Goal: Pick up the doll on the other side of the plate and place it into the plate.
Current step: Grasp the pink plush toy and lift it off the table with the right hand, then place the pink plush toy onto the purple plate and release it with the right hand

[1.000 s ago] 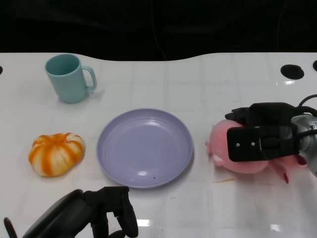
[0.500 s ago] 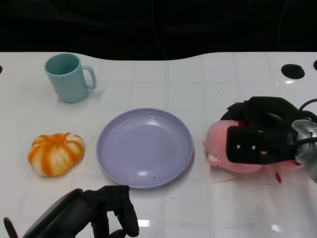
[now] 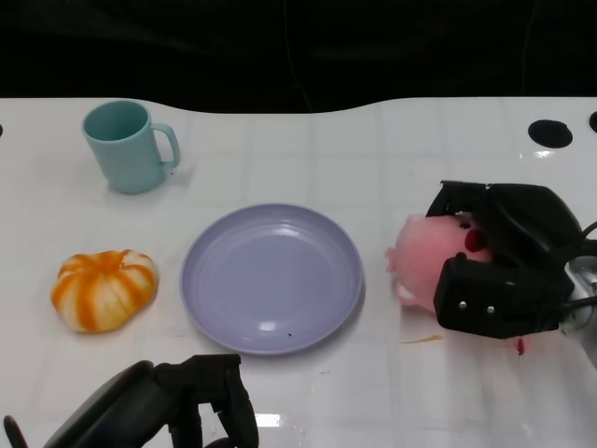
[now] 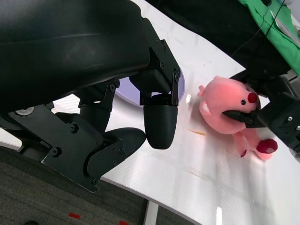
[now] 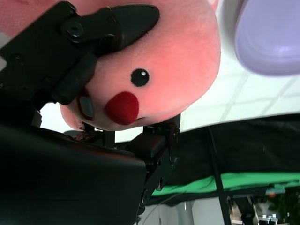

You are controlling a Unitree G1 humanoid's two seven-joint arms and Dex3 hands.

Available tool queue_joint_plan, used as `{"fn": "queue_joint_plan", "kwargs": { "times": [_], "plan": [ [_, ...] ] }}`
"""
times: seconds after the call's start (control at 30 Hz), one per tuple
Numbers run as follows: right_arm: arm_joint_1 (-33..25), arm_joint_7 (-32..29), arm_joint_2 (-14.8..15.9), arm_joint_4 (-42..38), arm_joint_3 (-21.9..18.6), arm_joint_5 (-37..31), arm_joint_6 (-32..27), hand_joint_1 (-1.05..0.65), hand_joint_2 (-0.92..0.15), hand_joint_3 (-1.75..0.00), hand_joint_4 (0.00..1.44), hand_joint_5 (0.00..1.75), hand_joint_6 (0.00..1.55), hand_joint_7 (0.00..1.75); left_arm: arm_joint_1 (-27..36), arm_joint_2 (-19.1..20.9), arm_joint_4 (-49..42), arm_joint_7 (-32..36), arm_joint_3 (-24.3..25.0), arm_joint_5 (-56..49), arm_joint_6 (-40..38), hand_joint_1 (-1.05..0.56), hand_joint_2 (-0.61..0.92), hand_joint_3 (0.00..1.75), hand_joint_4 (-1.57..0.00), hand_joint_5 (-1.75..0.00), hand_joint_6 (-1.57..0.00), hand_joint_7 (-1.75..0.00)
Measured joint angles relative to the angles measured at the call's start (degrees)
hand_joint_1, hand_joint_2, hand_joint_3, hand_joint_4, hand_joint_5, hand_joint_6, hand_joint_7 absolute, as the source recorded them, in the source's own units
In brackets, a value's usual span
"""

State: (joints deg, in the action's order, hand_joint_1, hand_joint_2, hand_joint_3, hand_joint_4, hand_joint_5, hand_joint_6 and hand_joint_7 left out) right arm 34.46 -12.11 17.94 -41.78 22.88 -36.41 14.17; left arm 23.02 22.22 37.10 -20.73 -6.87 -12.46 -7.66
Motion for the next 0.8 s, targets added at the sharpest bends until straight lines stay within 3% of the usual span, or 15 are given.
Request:
{"fn": "queue_joint_plan", "kwargs": {
  "times": [0.4,0.53,0.8],
  "plan": [
    [-0.47,-2.69,-1.86,4.55,-3.31,2.86,6.19,-0.15,-0.29,-1.46,0.97,1.75,0.76,1.75,-0.07,-0.29,0.93,0.00,-0.82,-1.18,-0.97,-0.16,0.57,1.10,-0.65,-1.72,-0.64,-1.41],
    [0.36,-2.73,-4.02,5.36,-3.83,3.56,7.56,-0.15,-0.24,-1.54,0.99,1.75,0.77,1.75,-0.50,-0.38,0.95,0.00,-1.67,-1.59,-1.04,-0.16,0.57,1.10,-0.65,-1.71,-0.64,-1.42],
    [4.03,-0.31,-9.55,7.45,-3.01,3.41,5.71,-0.16,-0.25,-1.55,0.95,1.75,0.74,1.74,-1.23,-0.85,0.94,0.02,-2.87,-2.53,-1.16,-0.15,0.56,1.10,-0.66,-1.71,-0.64,-1.44]
  ]
}}
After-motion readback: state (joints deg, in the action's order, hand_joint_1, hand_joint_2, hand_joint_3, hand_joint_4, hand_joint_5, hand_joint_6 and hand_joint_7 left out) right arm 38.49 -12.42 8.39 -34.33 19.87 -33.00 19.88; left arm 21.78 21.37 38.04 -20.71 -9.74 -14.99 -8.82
